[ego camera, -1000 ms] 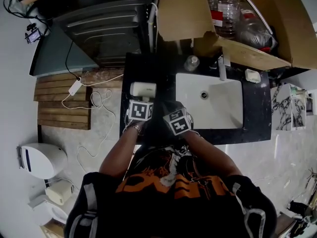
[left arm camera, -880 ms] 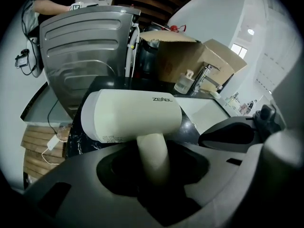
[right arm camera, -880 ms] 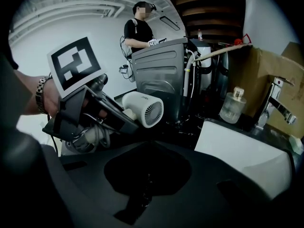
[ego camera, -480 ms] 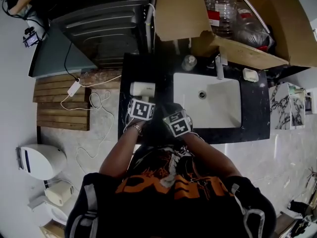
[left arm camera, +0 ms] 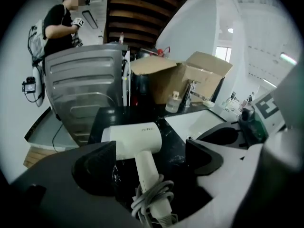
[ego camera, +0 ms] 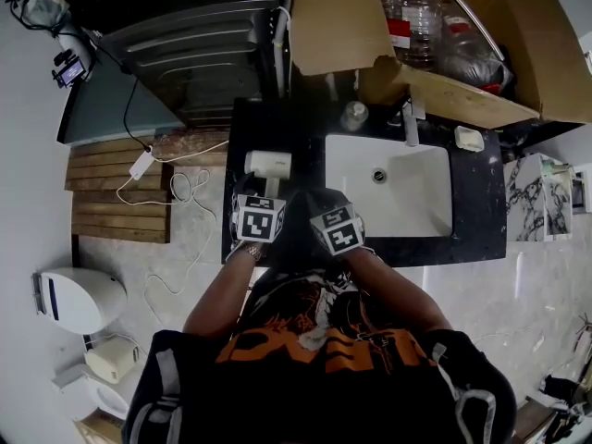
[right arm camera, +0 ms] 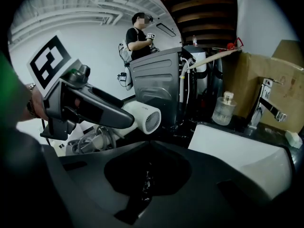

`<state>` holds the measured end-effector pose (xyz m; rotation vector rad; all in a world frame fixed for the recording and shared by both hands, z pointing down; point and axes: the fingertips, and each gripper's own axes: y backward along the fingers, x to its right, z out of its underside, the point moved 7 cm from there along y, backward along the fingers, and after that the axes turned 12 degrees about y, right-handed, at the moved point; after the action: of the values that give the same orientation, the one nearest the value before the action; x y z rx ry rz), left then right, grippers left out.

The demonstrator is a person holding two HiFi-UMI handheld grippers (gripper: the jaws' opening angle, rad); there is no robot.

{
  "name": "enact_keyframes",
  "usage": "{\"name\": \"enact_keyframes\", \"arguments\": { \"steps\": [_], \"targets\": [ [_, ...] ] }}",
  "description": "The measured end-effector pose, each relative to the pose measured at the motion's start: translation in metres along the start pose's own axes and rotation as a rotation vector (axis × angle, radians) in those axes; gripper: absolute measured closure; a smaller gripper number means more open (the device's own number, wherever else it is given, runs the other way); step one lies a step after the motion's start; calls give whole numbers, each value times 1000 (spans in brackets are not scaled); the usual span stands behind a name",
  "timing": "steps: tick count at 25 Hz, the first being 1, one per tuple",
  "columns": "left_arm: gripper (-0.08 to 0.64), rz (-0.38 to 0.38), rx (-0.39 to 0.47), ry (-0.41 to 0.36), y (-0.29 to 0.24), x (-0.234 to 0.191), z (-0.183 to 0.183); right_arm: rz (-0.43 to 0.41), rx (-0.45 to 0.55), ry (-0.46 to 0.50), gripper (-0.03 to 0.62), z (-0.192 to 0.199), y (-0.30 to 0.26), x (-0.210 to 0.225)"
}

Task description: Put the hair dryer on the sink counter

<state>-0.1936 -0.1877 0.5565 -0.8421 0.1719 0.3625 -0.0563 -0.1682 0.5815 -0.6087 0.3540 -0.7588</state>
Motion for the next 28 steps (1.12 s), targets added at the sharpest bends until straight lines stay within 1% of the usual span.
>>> {"name": "enact_keyframes", "arguments": {
  "steps": [3,7,8,9,10,11,14,17,18,20,21,23,24,28],
  "targets": [
    [112,36,102,-36,20,14,-14,9,32,-27,578,-10,14,6],
    [116,86,218,-129,45,35,-27,39,98,-35,578,-29,38,14],
    [136,105,250,-144,51,40,-30,48,121,-36,578,-34,43,16],
    [196,125,284,-151,57,45,-32,54,142,-40,578,-39,49,18],
    [275,145,317,-152,63,49,-34,56,164,-49,578,-43,55,19],
    [307,168,347,-144,69,53,-36,53,187,-62,578,-48,60,19],
    [305,242,409,-109,82,67,-45,37,264,-79,578,-66,76,19],
    [316,285,466,-130,100,83,-56,39,360,-30,578,-88,98,16],
    [334,295,488,-140,107,87,-60,48,397,-3,578,-96,107,15],
    [438,310,536,-151,119,94,-68,81,467,63,578,-113,123,15],
    [469,315,563,-151,125,96,-73,100,498,93,578,-121,131,16],
    [501,321,609,-149,133,99,-77,134,554,128,578,-133,142,18],
    [512,326,626,-147,137,100,-78,148,579,129,578,-136,147,19],
    [532,373,706,-152,155,113,-89,185,667,88,578,-145,167,26]
  ]
}}
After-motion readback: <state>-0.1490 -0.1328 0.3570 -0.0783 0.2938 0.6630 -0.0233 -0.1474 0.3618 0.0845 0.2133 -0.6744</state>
